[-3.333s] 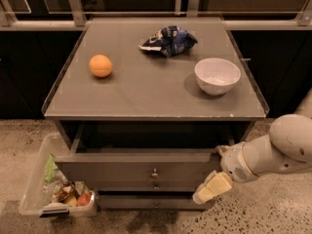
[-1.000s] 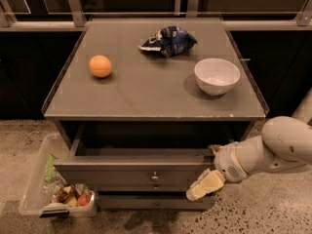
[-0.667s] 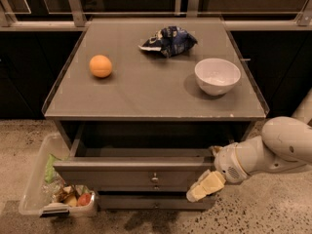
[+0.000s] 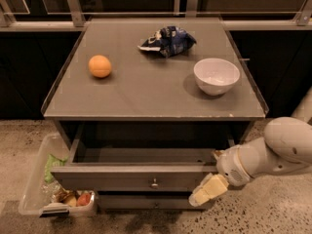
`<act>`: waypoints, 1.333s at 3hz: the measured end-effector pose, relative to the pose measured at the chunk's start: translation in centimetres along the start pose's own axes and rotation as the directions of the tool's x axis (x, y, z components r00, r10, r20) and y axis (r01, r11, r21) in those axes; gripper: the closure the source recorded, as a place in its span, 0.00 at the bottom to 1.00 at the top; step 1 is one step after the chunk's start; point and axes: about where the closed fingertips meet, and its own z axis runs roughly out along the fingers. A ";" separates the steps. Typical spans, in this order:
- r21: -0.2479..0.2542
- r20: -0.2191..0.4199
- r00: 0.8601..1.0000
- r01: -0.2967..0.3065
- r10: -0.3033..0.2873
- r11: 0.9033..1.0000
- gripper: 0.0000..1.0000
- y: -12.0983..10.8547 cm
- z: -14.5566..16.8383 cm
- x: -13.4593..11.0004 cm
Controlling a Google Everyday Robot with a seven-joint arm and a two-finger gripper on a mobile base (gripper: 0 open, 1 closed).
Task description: Open top drawer
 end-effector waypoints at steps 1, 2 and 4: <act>-0.041 -0.038 0.999 -0.033 0.031 0.999 0.00 2.6 -0.8 1.5; -0.041 -0.038 0.999 -0.033 0.031 0.999 0.00 2.6 -0.7 1.5; -0.088 -0.070 0.995 -0.082 0.076 0.993 0.00 5.9 -1.9 3.2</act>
Offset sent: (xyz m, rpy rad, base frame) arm -0.1700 -0.0039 0.0229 0.0359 0.3415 0.0189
